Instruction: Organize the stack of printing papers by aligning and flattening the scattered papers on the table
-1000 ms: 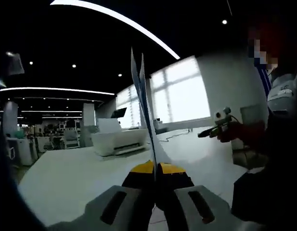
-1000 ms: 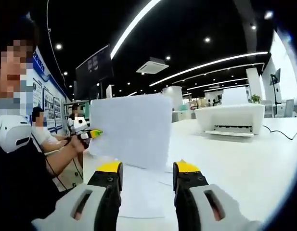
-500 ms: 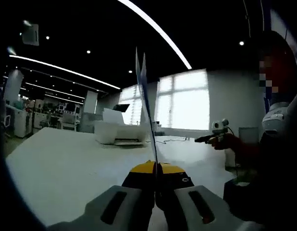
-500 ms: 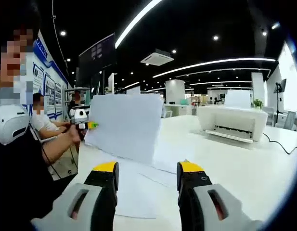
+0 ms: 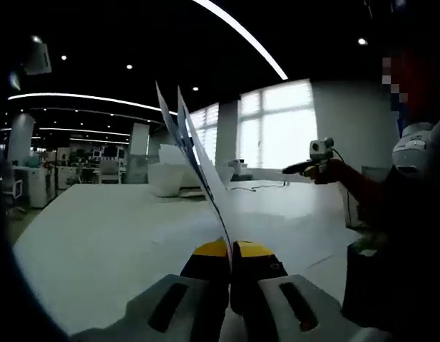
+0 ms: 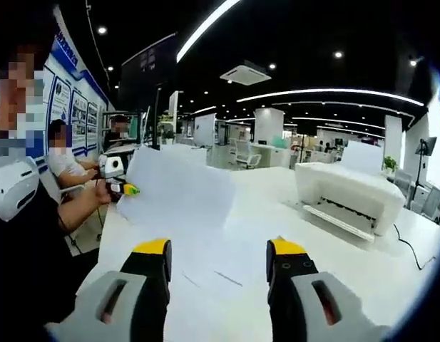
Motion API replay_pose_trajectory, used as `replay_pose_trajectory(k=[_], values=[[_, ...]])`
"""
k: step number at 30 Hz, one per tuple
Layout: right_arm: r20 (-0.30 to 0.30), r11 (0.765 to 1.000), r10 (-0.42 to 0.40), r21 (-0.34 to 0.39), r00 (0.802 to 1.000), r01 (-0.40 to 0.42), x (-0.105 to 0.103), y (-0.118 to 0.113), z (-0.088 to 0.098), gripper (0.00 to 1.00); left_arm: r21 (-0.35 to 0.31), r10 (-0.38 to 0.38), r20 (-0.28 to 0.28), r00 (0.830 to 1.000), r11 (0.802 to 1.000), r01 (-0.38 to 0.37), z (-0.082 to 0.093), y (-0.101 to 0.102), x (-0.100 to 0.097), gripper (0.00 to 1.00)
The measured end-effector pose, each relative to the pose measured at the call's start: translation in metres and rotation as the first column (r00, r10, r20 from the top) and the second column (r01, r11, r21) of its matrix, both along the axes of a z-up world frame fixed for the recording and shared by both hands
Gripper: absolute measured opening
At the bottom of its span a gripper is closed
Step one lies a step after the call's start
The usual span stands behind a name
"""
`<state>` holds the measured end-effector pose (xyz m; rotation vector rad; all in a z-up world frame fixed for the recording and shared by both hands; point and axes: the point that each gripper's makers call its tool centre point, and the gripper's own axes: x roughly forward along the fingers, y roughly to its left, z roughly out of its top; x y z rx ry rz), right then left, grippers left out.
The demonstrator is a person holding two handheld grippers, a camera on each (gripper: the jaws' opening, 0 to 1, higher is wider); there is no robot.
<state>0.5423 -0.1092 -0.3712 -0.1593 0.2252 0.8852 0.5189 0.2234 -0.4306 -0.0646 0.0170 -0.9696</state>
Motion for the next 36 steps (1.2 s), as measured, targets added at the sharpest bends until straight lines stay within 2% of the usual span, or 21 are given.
replay_pose_trajectory(k=[9, 25, 36], values=[[-0.030, 1.000, -0.021, -0.011, 0.999, 0.021, 0.032, 0.003, 0.002, 0.53, 0.003, 0.003, 0.000, 1.000, 1.000, -0.003, -0.001, 0.000, -0.001, 0.06], [-0.070, 0.998, -0.051, -0.031, 0.996, 0.049, 0.071, 0.009, 0.001, 0.56, -0.010, -0.009, 0.002, 1.000, 1.000, 0.009, 0.001, 0.001, -0.003, 0.06], [-0.110, 0.996, -0.070, -0.066, 0.991, 0.063, 0.104, 0.017, -0.019, 0.58, -0.016, -0.015, -0.001, 1.000, 1.000, 0.015, 0.002, 0.003, -0.002, 0.06]])
